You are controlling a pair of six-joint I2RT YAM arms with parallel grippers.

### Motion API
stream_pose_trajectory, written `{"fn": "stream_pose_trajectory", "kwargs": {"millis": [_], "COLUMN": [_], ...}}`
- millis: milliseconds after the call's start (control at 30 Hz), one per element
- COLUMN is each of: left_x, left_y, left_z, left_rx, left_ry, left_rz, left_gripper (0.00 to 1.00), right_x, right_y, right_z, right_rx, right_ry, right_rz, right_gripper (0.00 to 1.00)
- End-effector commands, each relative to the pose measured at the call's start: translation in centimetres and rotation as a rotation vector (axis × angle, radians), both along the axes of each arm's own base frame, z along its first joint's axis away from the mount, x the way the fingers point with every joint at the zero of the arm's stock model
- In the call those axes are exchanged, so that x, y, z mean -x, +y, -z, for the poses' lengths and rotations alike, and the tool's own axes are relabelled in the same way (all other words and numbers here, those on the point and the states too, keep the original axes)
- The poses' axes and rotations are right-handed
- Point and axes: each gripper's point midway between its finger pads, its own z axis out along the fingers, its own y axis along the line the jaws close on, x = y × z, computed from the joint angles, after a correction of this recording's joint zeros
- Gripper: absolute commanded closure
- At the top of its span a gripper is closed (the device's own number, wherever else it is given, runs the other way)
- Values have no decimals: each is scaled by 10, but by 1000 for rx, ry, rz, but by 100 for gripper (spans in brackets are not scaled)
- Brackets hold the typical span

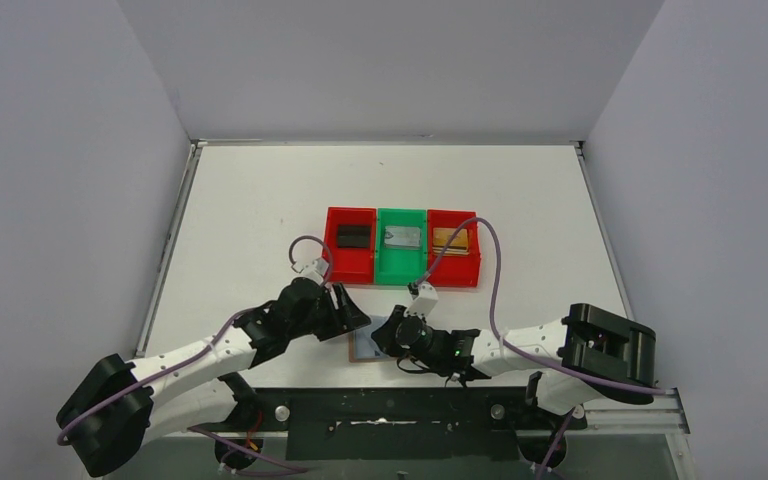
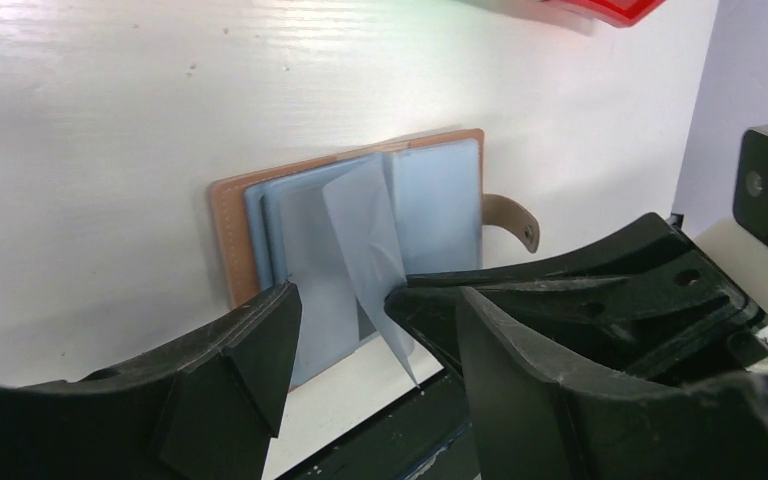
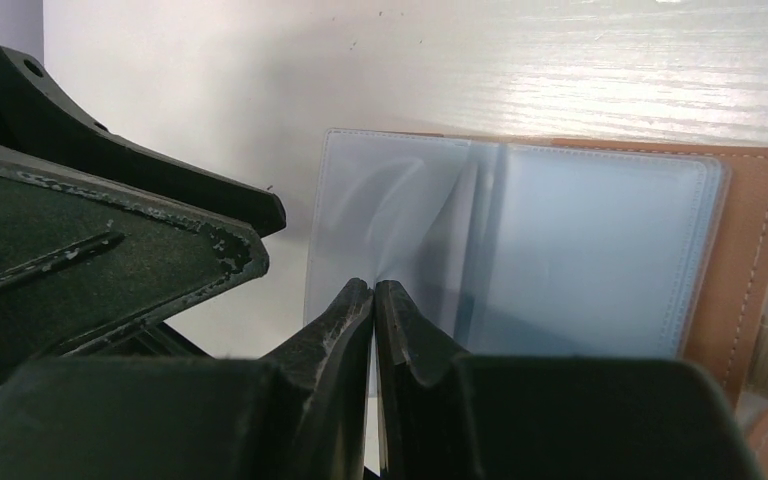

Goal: Take the credit cards out of the card holder
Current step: Remove the credit card from the card holder.

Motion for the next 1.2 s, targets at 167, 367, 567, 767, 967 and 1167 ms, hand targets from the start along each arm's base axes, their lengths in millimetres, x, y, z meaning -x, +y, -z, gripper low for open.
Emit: {"fn": "stream_pose_trajectory", "kwargs": {"millis": [167, 367, 567, 767, 967, 1167], "left_x": [-3, -2, 0, 3, 5, 1], "left_y": [-9, -15, -15, -15, -15, -11], "left_z": [-1, 3, 2, 4, 2, 0], "left_rx": [66, 60, 68, 75, 83, 33], "left_ry": [-7, 12, 7, 12, 8, -13], "left_rz": [-18, 16, 23, 40, 43, 49], "left_gripper": [43, 60, 77, 87, 93, 97], "right_x": [-9, -8, -8, -7, -8, -14], "right_y": [6, 8, 6, 5, 3, -17], "right_z": [-15, -12, -13, -13, -17, -28], "right_rx": [-59, -57, -58, -63, -62, -33], "right_ry": [-29, -17, -16, -14, -18, -49], "right_rz": [30, 25, 26, 28, 36, 105], "right_gripper": [92, 92, 91, 88, 81, 64]}}
